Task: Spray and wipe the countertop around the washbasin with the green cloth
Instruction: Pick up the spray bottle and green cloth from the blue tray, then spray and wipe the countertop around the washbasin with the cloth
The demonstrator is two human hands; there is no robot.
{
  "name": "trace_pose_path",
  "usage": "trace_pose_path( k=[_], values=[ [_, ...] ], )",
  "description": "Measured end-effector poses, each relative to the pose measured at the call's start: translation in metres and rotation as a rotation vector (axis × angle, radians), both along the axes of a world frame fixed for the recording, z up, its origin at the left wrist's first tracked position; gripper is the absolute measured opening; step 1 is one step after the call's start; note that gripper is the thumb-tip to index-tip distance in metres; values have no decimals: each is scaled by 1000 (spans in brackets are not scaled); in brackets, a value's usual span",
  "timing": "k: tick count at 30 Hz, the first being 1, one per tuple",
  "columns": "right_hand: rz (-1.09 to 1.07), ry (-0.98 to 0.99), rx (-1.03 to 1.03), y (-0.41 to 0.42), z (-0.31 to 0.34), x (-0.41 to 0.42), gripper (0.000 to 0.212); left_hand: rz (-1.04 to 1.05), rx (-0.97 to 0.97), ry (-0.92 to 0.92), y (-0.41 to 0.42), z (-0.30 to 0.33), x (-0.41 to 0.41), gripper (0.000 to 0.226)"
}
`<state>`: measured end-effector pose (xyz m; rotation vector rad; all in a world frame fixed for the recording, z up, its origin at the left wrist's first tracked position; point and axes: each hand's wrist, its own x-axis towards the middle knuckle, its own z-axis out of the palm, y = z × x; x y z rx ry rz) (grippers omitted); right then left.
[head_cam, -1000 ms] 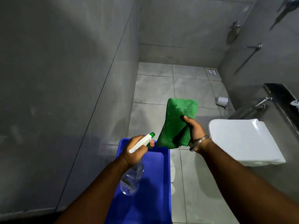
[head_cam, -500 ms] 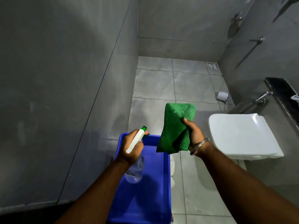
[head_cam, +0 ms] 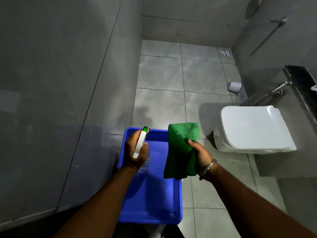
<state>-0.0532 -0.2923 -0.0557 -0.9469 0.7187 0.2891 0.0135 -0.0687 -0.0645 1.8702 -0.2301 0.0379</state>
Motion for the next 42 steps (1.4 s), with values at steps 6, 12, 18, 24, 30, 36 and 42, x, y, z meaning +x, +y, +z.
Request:
trace_pose_path(
  k=[6,12,18,24,30,36,42],
  values=[
    [-25,22,-25,7,0,-19,31,20,-55,17,15,-14,-13,43],
    [-30,43,-61,16,12,-49,36,41,-22,241,37,-25,-32,61],
    [90,127,6,24,17,-106,39,243,121,570,58,-22,-87,51],
    [628,91,47,82,38,-153,38,13,-65,1100,104,39,-163,50],
    [1098,-196,-52,194,100,-145,44,-13,-218,1044,204,110,-213,55],
    [1396,-603,-516,337,136,-118,31,101,-198,860,356,163,-258,31],
    [1549,-1188,-1007,501,111,-94,48,261,356,436,498,142,-256,20]
  ],
)
